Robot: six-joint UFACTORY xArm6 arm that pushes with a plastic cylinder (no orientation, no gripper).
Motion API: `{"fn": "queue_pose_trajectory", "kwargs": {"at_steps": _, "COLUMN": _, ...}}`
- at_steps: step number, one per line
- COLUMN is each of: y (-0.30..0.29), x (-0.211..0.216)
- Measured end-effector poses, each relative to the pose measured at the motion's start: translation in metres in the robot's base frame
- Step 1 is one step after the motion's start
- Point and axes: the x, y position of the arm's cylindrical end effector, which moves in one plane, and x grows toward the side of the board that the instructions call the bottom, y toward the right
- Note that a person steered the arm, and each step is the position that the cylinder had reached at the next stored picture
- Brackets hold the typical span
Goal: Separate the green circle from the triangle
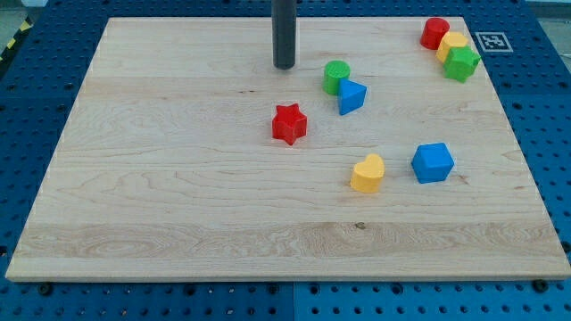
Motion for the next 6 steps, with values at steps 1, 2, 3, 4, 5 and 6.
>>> {"fn": "queue_pose_trajectory", "kwargs": {"at_steps": 1, "y": 0.019, "x": 0.028}}
{"fn": "queue_pose_trajectory", "kwargs": {"at_steps": 2, "y": 0.059, "x": 0.025}}
{"fn": "queue_pose_trajectory", "kwargs": {"at_steps": 3, "y": 0.089, "x": 0.010}}
{"fn": "queue_pose_trajectory", "kwargs": {"at_steps": 4, "y": 0.091, "x": 0.016}}
{"fn": "queue_pose_trajectory", "kwargs": {"at_steps": 5, "y": 0.105, "x": 0.042}}
{"fn": "queue_pose_trajectory", "kwargs": {"at_steps": 6, "y": 0.132, "x": 0.045}}
